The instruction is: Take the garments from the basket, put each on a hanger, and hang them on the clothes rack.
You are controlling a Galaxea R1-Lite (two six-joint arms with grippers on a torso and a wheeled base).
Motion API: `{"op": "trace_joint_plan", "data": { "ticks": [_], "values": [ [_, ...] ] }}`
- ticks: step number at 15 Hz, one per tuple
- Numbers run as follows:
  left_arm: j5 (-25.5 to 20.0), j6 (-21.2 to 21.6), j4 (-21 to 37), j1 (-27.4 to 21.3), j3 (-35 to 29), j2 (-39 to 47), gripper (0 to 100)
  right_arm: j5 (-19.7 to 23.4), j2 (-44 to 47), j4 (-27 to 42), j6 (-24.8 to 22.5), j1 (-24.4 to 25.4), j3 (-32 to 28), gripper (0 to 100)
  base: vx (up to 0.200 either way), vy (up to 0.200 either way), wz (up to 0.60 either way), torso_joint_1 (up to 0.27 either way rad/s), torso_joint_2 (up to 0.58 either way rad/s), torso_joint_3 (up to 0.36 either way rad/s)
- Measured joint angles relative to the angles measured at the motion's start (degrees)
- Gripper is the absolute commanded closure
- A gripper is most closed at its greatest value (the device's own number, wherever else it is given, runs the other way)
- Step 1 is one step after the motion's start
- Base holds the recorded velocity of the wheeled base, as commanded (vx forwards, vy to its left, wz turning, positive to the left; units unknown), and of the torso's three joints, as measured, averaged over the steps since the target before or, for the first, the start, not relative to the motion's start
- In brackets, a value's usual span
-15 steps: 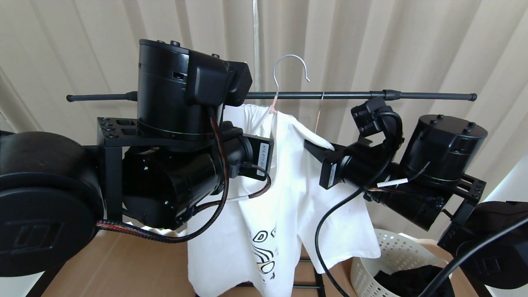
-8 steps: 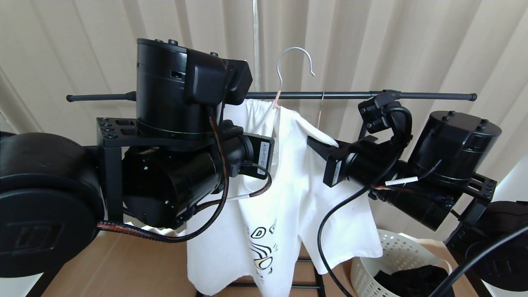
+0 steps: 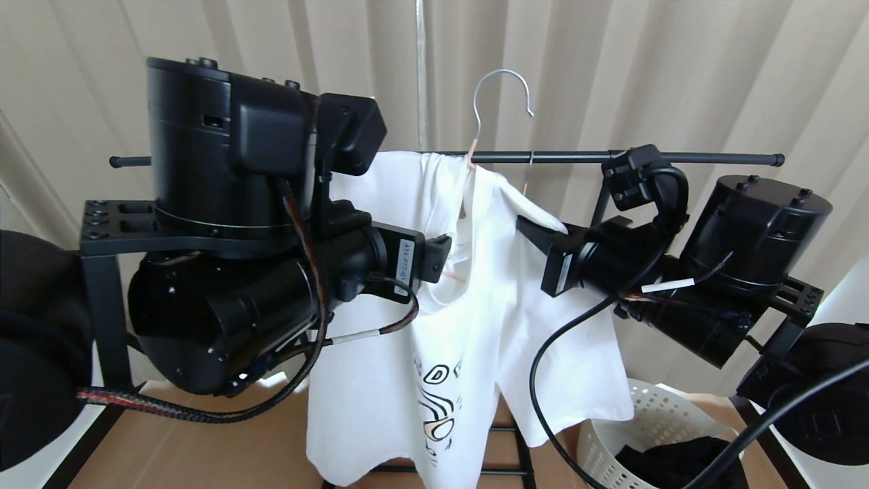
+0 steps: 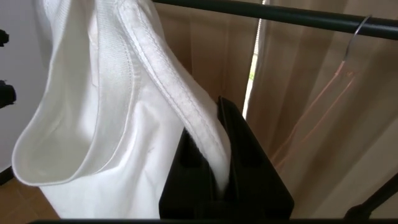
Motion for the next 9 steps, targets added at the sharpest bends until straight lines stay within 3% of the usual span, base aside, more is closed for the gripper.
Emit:
{"op": "trace_joint_plan", "data": {
  "ticks": [2,6,9],
  "values": [
    [-0.09,-0.33,-0.61,1.49,1.54,-1.52,0,0.49,-0.02,0.02,0.00,-1.62,0.15,100,0.000,0.000,0.00,0.000,0.00,0.000],
    [-1.43,-0.12,-2.28,6.31,5.90,-5.85,0,6.41,-0.72,-0.04,-0.07,-5.75,1.46,100,0.000,0.000,0.00,0.000,0.00,0.000],
    [-11.42,0.38,-2.33,12.32,10.56,-9.12,0,12.14,-2.04,-0.11,-0.07,-9.12,2.76,100,0.000,0.000,0.00,0.000,0.00,0.000]
  ]
}}
